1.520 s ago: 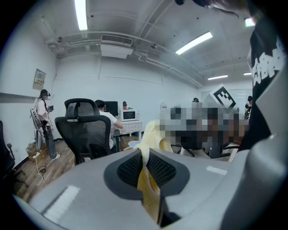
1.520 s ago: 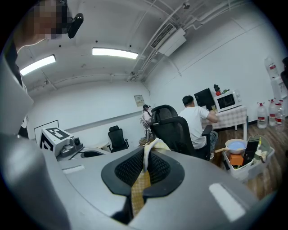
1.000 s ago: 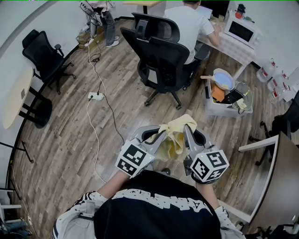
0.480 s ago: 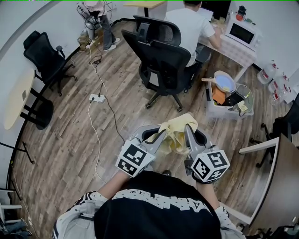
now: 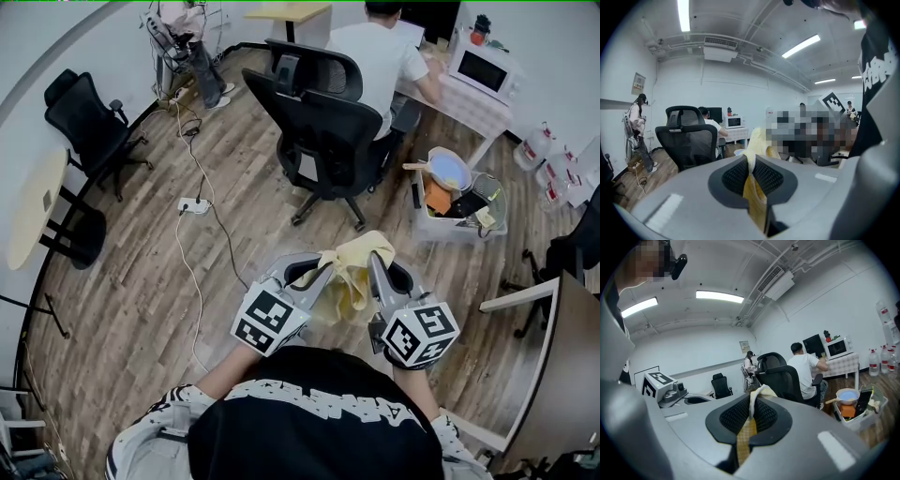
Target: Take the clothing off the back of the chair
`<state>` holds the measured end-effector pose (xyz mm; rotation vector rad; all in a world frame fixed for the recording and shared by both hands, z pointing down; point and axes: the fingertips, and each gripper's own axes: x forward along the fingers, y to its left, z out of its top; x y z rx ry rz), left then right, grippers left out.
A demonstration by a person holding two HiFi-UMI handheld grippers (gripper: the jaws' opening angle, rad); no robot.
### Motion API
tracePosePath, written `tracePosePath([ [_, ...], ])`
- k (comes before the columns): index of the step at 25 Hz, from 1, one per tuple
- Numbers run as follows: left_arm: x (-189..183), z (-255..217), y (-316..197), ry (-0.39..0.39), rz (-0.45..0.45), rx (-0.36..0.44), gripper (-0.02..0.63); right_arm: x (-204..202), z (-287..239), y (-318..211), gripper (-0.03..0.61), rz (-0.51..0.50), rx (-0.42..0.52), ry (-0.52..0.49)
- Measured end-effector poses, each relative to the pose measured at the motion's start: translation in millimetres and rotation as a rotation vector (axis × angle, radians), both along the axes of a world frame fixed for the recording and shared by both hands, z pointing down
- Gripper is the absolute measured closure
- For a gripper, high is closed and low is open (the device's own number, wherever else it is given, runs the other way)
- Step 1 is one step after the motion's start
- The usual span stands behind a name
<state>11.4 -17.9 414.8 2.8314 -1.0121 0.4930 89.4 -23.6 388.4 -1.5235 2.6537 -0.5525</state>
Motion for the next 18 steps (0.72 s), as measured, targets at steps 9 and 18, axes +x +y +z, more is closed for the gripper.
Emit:
tracePosePath([
  [9,1,1,-13,0.007,0.026,-0.007,0.589,0,-3,-12,0.560,0.022,0.006,0.007],
  [18,-5,1,-24,0.016,0.033,-0.003,0.589,-5,-2,-19,0.560,0.029,0.006,0.018],
])
